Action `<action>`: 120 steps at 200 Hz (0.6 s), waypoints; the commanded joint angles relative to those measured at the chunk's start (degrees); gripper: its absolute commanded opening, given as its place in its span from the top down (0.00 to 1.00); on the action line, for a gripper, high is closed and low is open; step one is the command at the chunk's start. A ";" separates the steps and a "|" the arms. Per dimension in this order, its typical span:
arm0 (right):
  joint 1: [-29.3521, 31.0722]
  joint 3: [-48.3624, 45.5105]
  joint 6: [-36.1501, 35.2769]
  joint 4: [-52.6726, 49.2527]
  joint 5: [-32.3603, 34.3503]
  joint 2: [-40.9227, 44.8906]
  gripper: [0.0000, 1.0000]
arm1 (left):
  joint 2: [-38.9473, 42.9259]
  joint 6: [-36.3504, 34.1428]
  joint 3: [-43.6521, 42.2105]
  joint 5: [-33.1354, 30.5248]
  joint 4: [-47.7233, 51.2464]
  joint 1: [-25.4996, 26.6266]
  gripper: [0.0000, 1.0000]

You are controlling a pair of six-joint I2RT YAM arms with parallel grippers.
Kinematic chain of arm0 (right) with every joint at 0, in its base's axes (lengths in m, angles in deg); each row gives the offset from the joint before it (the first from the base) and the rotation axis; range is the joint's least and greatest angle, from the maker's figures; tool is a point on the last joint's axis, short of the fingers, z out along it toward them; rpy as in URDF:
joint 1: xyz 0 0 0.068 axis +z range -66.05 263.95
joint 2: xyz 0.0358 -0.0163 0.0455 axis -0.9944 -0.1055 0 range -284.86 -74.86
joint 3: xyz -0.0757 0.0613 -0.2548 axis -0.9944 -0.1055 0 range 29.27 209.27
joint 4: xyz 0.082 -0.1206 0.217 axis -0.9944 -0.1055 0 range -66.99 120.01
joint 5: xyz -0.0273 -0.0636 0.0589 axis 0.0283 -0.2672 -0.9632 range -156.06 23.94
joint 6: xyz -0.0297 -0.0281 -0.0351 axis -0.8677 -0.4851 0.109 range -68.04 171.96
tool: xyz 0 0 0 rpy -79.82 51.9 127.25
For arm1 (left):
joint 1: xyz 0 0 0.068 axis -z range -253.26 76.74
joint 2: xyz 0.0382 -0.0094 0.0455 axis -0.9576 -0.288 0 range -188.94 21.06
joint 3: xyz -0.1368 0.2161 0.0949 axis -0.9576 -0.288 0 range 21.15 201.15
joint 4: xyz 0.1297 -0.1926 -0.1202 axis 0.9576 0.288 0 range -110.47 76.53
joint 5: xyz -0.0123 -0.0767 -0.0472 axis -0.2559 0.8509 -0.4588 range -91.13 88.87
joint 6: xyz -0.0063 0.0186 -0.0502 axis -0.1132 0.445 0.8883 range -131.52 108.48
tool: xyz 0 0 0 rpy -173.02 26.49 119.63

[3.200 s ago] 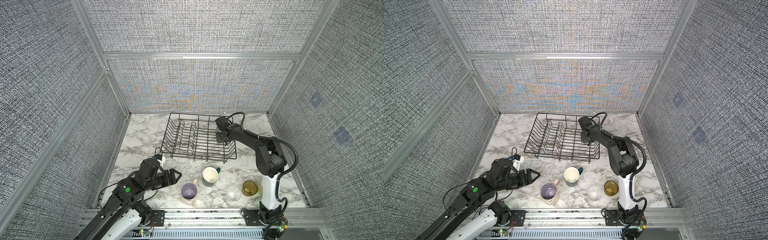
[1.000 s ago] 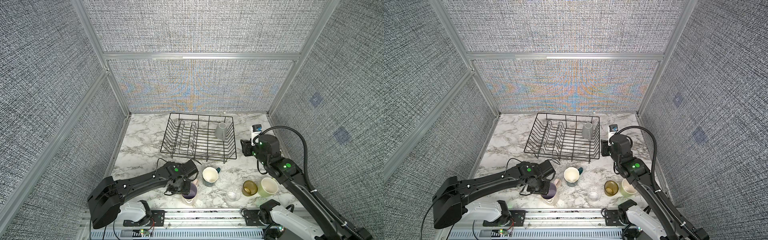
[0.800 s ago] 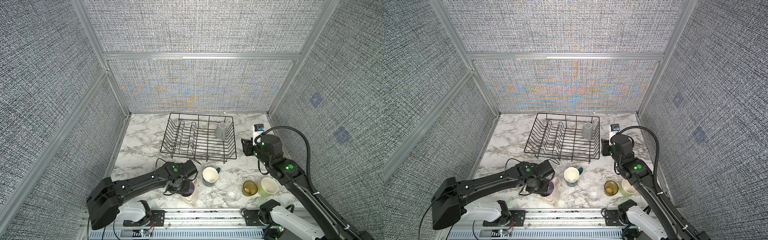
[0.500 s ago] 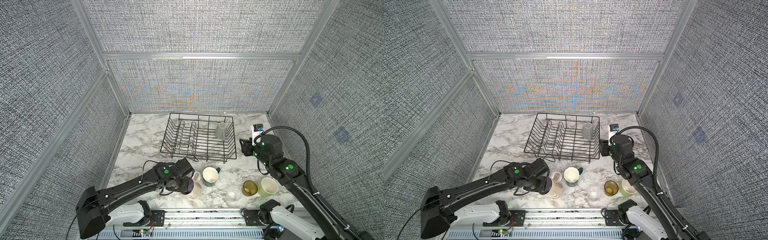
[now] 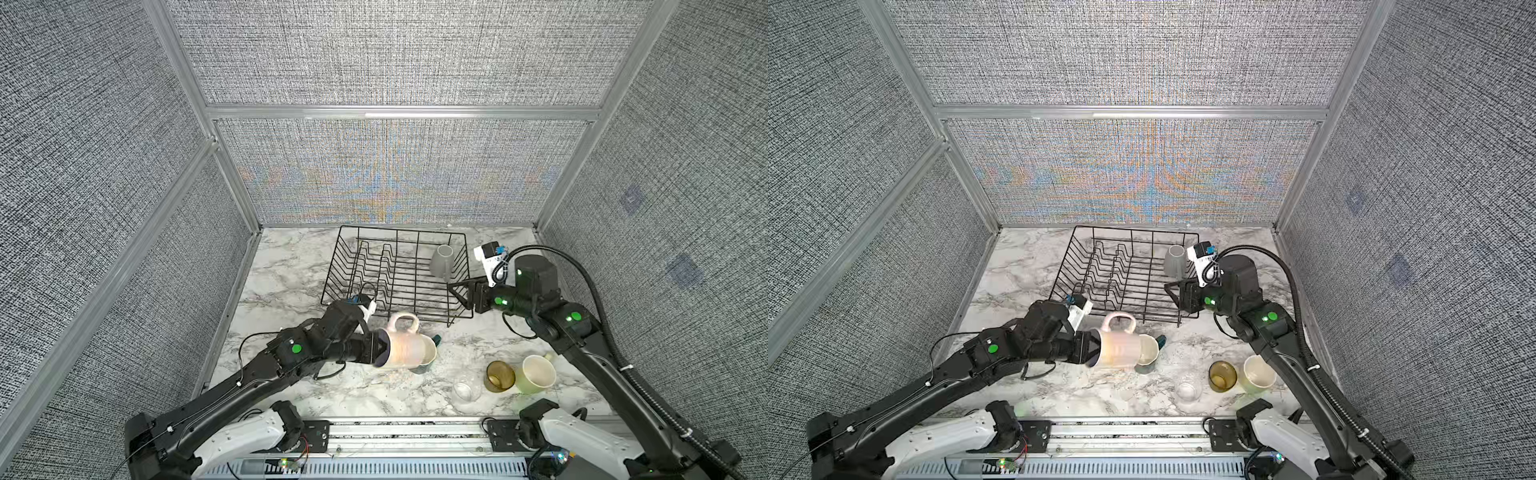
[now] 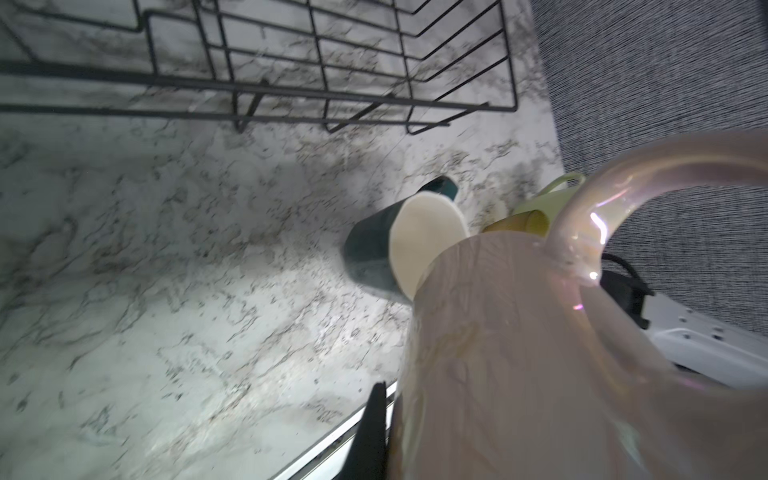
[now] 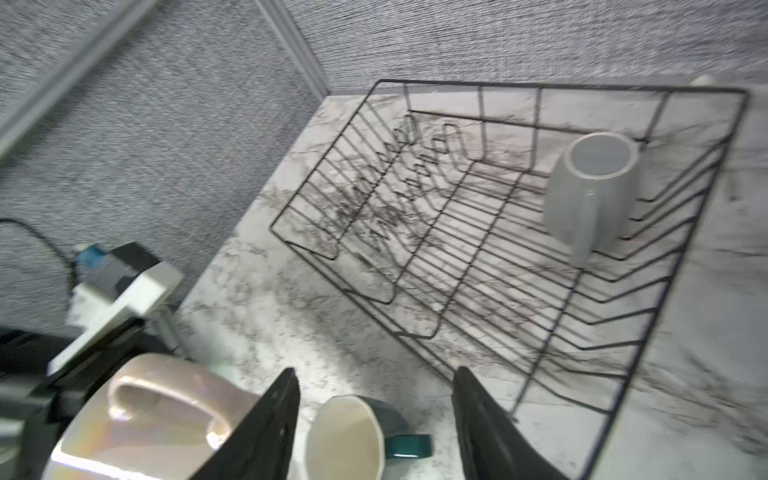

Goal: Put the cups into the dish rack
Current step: 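Grasp the pink mug's rim with the left gripper and lift it, then carry the pink mug toward the right gripper while it reaches in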

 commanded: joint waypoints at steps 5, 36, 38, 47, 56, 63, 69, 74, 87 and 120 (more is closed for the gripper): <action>0.19 -0.93 8.76 4.56 -14.23 2.39 0.40 | -1.65 -3.15 1.40 8.94 -12.77 -2.78 1.00; 1.08 -0.84 6.96 4.45 -18.10 5.78 0.41 | -4.47 -2.67 1.25 15.90 -19.17 -4.66 1.00; 1.13 -0.84 6.57 4.35 -18.11 5.87 0.41 | -4.59 -2.57 1.16 16.37 -19.72 -4.63 1.00; 1.25 -0.93 6.13 3.65 -17.90 6.46 0.41 | -5.14 -2.12 0.84 18.40 -21.90 -4.68 1.00; 1.26 -1.10 5.42 3.00 -17.96 6.91 0.41 | -5.51 -1.91 0.40 20.62 -24.17 -4.67 1.00; 1.37 -1.24 4.79 2.34 -17.62 7.21 0.41 | -5.80 -1.68 -0.02 22.03 -25.84 -4.63 1.00; 1.41 -1.28 4.17 1.62 -16.83 7.50 0.41 | -5.90 -1.45 -0.48 22.85 -27.15 -4.64 1.00; 1.48 -1.28 3.57 0.96 -15.89 7.74 0.41 | -6.03 -1.21 -0.89 23.52 -28.16 -4.64 1.00; 1.61 -0.82 2.20 -1.93 -11.56 8.27 0.41 | -6.25 -1.37 -0.90 23.67 -27.89 -4.66 1.00; 1.61 3.69 5.34 -7.30 -6.36 6.85 0.41 | -5.84 -2.45 -1.33 21.46 -26.79 -4.68 1.00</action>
